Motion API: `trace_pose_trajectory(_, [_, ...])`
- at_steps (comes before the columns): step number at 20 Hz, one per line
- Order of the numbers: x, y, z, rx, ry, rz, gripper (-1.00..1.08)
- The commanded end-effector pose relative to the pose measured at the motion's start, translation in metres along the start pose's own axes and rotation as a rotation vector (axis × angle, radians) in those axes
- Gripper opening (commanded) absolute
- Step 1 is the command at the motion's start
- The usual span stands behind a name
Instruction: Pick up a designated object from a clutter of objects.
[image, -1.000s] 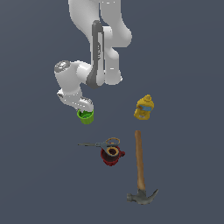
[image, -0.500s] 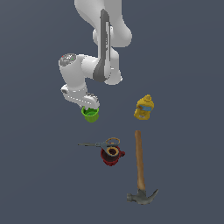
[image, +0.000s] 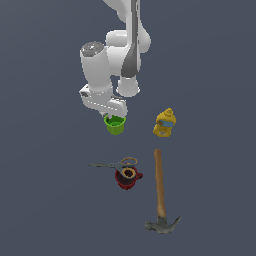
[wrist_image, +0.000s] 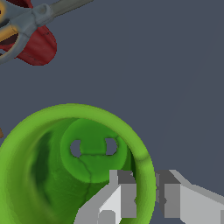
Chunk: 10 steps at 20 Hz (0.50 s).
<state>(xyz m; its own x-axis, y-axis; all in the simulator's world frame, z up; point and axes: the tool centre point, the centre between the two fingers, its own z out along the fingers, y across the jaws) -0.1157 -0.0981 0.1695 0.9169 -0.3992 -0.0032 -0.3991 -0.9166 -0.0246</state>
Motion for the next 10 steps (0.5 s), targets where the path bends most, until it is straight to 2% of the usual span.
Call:
trace_pose_trajectory(1, [-0.005, -0.020, -0.020, -0.002, 0.003, 0.000, -1.00])
trace_pose_trajectory(10, [-0.023, -0.100, -0.093, -0.003, 0.003, 0.000, -1.00])
